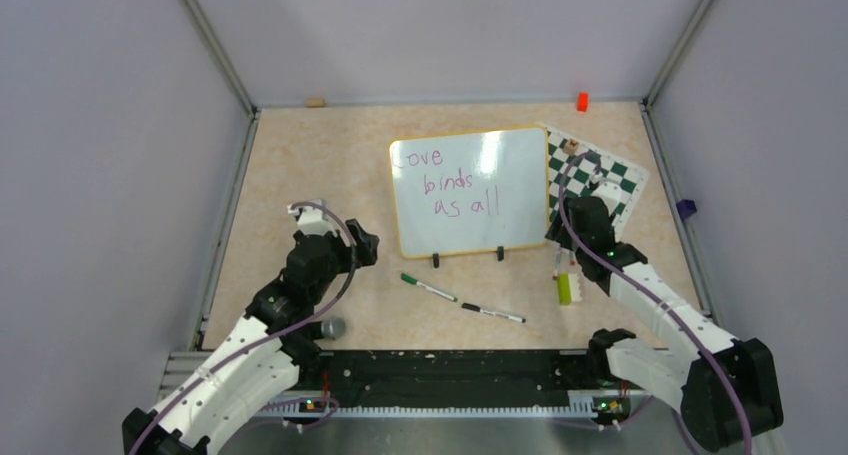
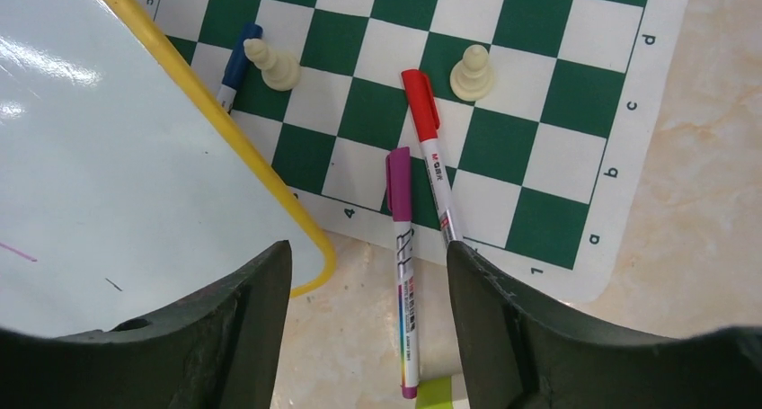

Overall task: Write a sentence on the whiteboard
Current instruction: Put down the whiteboard marker at the center of the board, then reset both arms

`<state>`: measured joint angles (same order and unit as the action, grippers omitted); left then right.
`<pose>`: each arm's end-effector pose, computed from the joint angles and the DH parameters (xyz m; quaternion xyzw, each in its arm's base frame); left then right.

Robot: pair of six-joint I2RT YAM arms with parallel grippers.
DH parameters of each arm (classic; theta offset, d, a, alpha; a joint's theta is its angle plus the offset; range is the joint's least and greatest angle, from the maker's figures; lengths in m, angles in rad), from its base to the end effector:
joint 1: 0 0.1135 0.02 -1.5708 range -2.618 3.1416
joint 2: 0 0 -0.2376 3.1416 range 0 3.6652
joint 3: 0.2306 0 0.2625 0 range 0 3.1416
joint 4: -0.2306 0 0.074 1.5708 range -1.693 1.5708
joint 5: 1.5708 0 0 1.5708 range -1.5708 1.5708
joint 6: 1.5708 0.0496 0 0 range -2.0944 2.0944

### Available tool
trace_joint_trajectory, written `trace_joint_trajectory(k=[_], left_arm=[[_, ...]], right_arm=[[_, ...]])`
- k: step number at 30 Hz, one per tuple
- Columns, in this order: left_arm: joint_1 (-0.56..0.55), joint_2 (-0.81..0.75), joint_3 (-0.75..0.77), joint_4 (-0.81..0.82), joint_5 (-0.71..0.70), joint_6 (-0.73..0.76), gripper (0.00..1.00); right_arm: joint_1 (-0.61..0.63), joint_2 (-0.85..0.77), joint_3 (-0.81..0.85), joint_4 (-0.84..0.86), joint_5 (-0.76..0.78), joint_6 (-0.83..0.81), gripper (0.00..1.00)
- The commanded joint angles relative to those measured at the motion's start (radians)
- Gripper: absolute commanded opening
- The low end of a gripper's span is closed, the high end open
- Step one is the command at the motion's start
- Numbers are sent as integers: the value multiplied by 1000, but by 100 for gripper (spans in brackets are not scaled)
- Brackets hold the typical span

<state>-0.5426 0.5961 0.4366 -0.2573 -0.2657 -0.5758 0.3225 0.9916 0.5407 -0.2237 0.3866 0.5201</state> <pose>0.1751 -0.0904 0.2162 -0.0860 0.8294 -0.1927 0.5172 0.2333 0.0583 0.1801 0.1701 0.8720 0.0159 0.4588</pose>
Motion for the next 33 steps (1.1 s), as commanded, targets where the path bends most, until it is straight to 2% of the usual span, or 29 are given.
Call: trace_joint_trajectory(k=[1,4,7,11,12,13,14,17,20,24,27,29,31,33], left_arm=[[4,9,12,-21,-130,-23,98],[3,26,26,-38,-158,-28,98],[3,26,12,4,-155,29,98],[4,4,-41,126,-249,117,98],[3,-1,-63,172,-272,166,98],[3,-6,-88,227,-291,215,99],[3,-8,-120,299,-313,259,99],[5,16,-216,546,-417,412,99],[14,66,-261,707,-415,592,97],[74,186,-367,996,-386,666,96],[174,322,-362,1081,-292,595,91],[220,406,-335,1126,-245,602,87],[255,479,-333,1237,-211,616,87],[291,546,-315,1300,-201,607,89]], right_arm=[[-20,-29,39,-2,-15,-7,64],[-23,-58,49,-25,18,-13,64],[-23,-111,26,-6,76,-24,64],[-22,-238,-94,180,81,-127,65],[-22,-271,-136,250,74,-161,71],[-22,-289,-169,303,86,-191,87],[-22,-294,-192,344,118,-210,97],[-25,-231,-189,358,258,-209,99],[-29,-158,-191,413,205,-276,99],[-30,-107,-288,655,238,-349,99],[-39,-4,-366,897,319,-367,99],[-46,113,-406,1113,363,-405,99],[-50,188,-406,1232,334,-475,97],[-72,256,-434,1422,267,-550,95]])
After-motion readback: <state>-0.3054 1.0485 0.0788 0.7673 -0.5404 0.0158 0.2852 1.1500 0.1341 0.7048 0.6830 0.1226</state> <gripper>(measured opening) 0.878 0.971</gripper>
